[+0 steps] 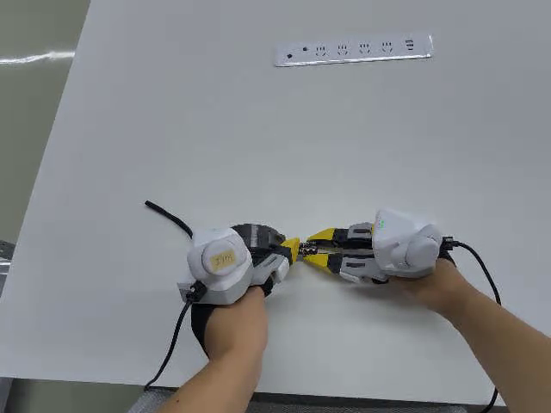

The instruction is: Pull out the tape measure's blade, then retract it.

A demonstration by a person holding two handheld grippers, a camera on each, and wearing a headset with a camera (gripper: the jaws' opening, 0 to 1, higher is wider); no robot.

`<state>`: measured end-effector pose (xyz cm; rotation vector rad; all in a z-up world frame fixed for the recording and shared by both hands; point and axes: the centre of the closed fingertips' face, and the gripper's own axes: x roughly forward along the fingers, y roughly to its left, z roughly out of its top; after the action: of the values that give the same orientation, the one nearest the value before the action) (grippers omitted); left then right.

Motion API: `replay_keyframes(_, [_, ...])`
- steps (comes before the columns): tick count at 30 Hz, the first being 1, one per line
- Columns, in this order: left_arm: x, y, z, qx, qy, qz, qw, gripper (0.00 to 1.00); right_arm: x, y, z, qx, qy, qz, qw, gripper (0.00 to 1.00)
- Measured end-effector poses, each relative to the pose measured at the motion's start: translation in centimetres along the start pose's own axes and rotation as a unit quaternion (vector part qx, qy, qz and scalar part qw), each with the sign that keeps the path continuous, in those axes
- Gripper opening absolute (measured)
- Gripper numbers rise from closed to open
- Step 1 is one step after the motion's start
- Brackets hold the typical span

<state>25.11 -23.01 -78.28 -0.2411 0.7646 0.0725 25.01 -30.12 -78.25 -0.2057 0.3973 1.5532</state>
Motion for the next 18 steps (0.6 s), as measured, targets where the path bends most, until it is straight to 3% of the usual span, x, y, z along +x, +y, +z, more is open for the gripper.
replay_keyframes(18, [0.0,0.1,0.2,-0.014,-0.001,0.000,0.9999,0.72,2.2,0.5,0.8,-0.016,0.001,0.005,0.9999,0.12])
